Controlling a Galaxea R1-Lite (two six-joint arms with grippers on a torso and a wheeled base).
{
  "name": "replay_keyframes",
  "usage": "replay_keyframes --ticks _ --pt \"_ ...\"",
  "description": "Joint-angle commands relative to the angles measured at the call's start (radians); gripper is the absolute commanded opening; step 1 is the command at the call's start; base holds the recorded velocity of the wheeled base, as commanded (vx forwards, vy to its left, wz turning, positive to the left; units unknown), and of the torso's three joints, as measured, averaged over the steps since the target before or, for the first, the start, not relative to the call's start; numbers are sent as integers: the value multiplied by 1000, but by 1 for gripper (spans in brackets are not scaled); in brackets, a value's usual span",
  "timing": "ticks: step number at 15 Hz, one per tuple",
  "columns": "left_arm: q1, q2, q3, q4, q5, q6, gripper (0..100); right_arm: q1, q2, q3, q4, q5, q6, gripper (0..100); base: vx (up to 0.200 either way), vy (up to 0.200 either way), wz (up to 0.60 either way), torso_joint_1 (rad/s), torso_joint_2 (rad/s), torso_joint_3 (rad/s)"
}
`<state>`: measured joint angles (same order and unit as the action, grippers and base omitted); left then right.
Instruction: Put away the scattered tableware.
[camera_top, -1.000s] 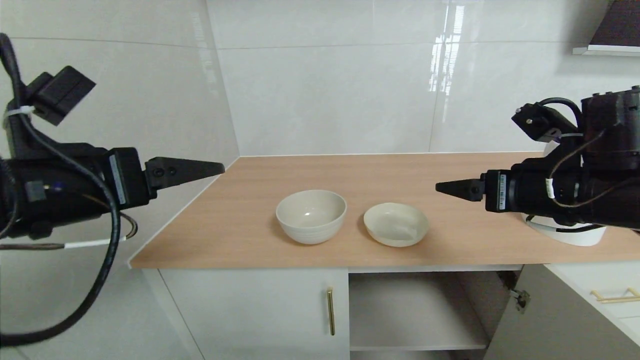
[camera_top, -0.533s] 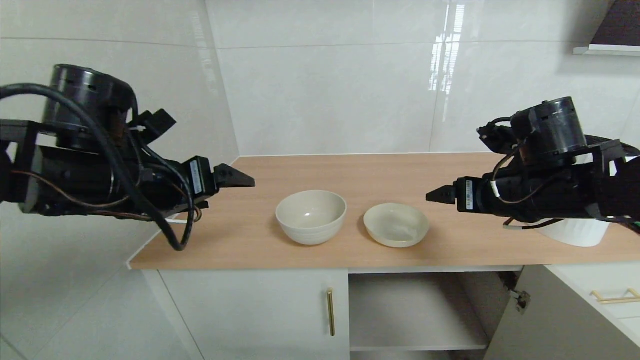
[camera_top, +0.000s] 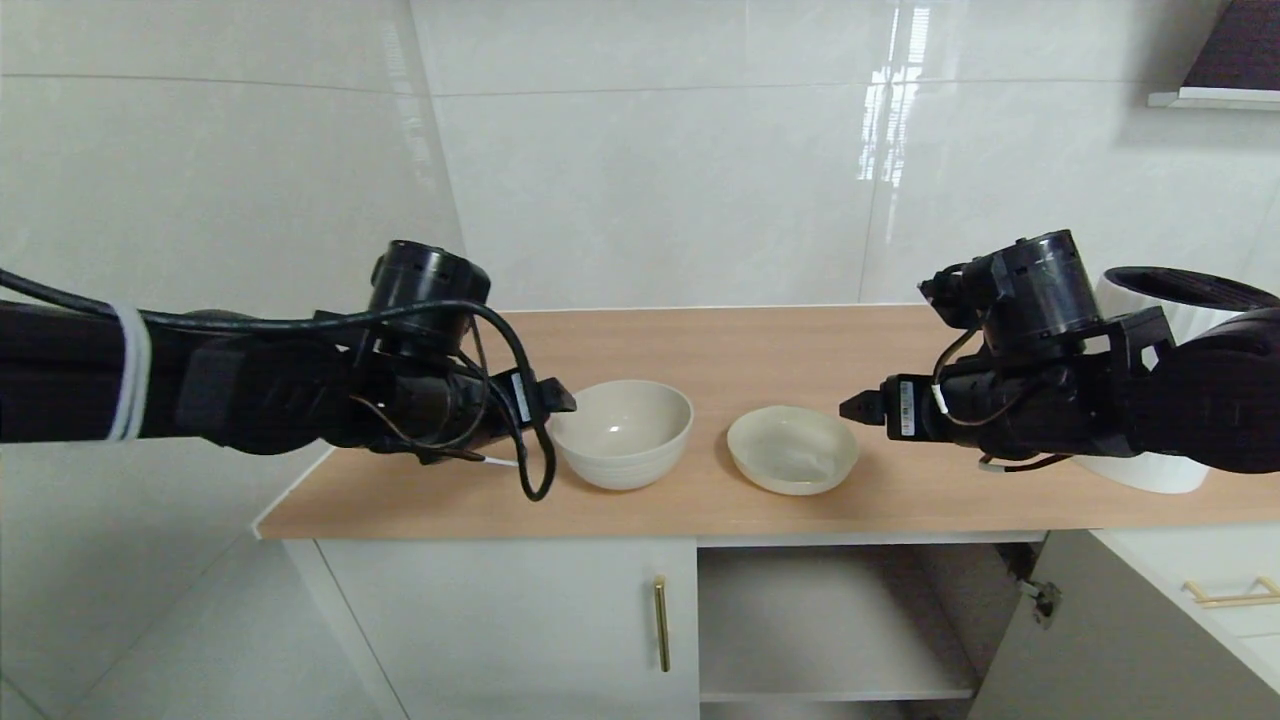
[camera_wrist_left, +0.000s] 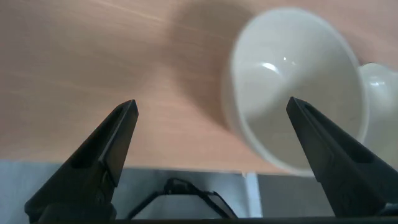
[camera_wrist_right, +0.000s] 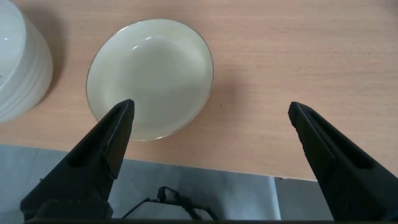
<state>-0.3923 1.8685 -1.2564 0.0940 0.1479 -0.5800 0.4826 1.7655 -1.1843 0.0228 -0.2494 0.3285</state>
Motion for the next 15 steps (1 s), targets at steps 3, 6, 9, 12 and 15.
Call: replay_keyframes --ticks 3,6,9,12,15 --pt "-43 70 -6 -40 16 -1 100 2 3 3 0 -1 0 100 0 0 0 0 0 0" --pt "-46 84 -14 -45 16 0 100 2 3 3 0 -1 0 100 0 0 0 0 0 0" --pt "-53 81 -15 -45 16 0 0 2 3 3 0 -2 0 100 0 0 0 0 0 0" --pt "-53 81 -15 -45 16 2 0 2 5 3 0 -2 0 100 0 0 0 0 0 0" --pt "-53 66 -12 -43 18 -1 0 2 5 3 0 -2 0 100 0 0 0 0 0 0"
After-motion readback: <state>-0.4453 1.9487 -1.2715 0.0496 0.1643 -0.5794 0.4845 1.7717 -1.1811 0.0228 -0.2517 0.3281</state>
